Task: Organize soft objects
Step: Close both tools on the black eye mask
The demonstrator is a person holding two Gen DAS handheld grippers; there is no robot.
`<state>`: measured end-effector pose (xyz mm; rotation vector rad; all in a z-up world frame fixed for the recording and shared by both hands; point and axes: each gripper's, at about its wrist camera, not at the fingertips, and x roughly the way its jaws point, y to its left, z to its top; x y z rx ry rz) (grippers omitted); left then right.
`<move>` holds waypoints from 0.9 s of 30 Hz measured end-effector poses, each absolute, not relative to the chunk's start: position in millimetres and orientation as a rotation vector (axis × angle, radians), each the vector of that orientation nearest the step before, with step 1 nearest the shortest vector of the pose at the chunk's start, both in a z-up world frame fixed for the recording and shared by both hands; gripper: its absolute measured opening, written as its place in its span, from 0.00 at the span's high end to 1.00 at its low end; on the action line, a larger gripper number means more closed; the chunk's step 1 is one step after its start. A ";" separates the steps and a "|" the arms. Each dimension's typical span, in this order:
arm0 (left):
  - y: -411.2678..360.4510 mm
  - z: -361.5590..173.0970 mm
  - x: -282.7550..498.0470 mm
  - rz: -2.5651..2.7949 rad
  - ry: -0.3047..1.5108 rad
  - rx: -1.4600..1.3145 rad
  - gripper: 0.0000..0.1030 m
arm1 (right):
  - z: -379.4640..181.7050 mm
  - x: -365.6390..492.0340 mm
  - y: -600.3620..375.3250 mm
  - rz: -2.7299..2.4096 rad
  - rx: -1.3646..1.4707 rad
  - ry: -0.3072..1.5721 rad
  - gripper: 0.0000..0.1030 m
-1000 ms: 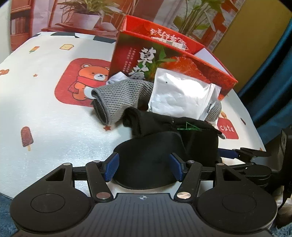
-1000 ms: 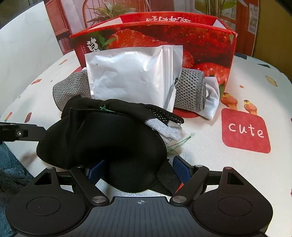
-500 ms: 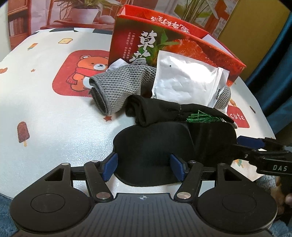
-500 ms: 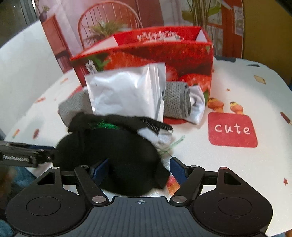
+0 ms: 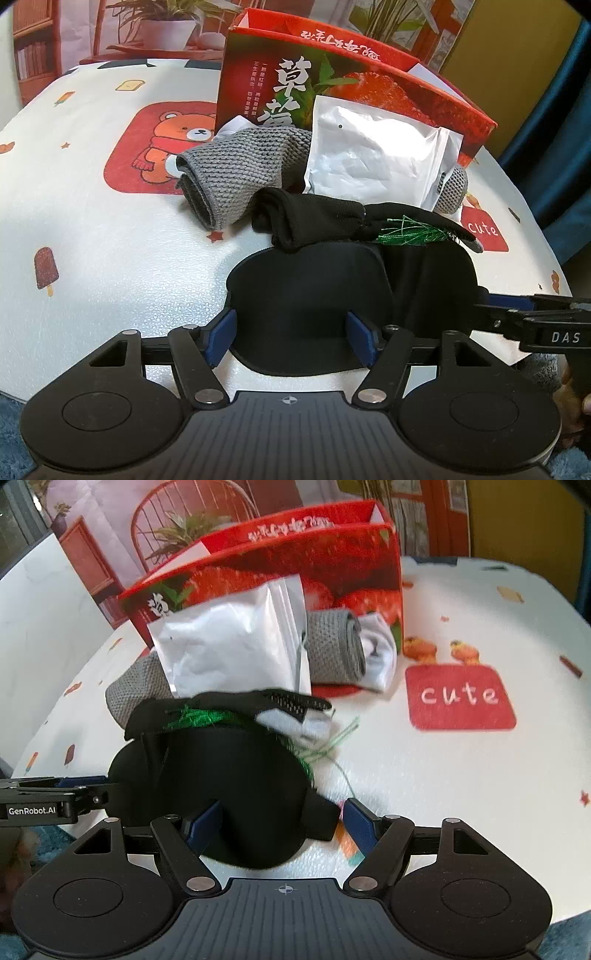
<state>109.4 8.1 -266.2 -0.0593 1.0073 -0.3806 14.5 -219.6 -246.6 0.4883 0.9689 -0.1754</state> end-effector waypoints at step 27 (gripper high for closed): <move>12.4 -266.8 107.8 -0.387 1.008 -0.081 0.31 | -218.4 0.0 -217.1 -0.146 0.502 0.784 0.83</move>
